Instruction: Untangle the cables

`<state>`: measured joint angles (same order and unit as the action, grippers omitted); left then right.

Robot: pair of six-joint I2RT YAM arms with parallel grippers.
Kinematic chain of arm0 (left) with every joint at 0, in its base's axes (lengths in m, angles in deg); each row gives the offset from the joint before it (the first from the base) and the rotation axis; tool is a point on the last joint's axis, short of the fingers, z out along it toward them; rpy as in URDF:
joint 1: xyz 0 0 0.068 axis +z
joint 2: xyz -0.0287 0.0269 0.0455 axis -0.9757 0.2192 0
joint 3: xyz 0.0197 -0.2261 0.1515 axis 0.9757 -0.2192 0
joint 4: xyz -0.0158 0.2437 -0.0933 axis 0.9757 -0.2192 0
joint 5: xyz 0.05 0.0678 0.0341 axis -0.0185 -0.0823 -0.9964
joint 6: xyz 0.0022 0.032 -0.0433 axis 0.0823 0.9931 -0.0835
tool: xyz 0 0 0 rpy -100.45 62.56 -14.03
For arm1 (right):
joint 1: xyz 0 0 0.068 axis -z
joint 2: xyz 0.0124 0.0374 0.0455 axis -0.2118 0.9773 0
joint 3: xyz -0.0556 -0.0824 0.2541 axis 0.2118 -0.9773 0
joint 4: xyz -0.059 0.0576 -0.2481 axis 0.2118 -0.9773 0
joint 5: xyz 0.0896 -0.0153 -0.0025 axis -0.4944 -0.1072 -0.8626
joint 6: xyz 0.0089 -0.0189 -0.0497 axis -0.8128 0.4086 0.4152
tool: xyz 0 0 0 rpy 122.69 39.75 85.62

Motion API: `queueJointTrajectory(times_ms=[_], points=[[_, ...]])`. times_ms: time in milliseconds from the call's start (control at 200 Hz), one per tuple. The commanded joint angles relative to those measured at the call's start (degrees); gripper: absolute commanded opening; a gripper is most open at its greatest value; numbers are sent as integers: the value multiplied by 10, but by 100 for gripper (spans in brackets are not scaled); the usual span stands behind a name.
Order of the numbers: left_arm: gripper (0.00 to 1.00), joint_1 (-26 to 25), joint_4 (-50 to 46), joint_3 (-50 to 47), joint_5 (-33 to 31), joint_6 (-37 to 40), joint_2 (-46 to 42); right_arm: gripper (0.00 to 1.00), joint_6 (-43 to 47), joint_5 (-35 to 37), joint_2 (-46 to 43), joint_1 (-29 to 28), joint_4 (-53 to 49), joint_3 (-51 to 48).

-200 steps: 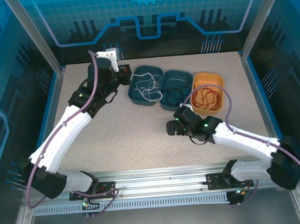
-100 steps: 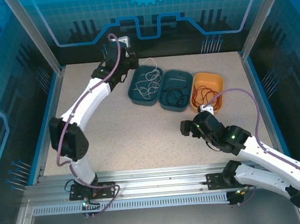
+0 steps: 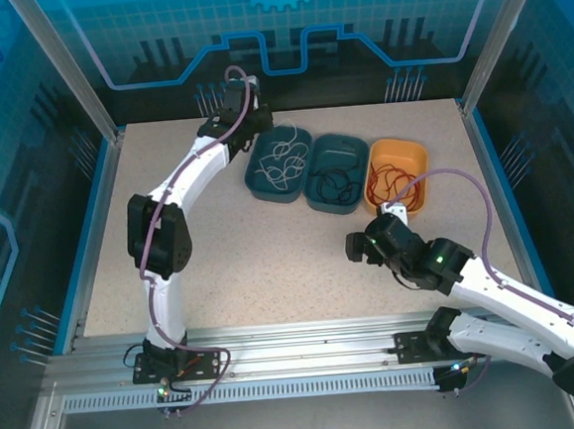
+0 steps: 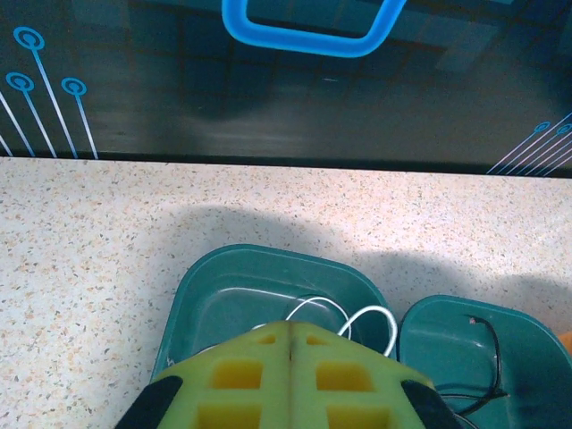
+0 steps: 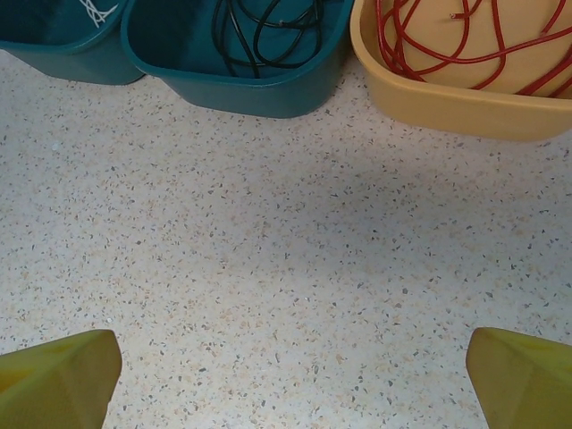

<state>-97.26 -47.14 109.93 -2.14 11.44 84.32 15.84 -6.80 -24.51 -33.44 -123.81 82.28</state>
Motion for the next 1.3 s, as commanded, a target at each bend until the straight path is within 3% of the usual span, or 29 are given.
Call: queueJointTrajectory(times_ms=[0, 375, 540, 831, 936, 1086, 1291], points=[[3, 6, -23, 15, -16, 8, 24, 100, -8, 13, 3, 3, -10, 6], [8, 5, -62, 8, 3, -28, 63, 100, 0, 12, 0, 8, -10, 10], [32, -2, -64, -13, 12, -47, 62, 100, 4, 10, 0, 9, -9, 10], [50, -6, -47, -70, 21, -72, 15, 100, 12, 19, -13, 11, -18, 11], [66, -8, -28, -114, 25, -75, -41, 100, 20, 37, -28, 15, -22, 10], [99, -8, 2, -202, 7, -76, -146, 100, 37, 60, -53, 32, -16, 0], [99, -7, 40, -359, -37, -71, -297, 100, 113, 94, -86, 54, 46, -35]])
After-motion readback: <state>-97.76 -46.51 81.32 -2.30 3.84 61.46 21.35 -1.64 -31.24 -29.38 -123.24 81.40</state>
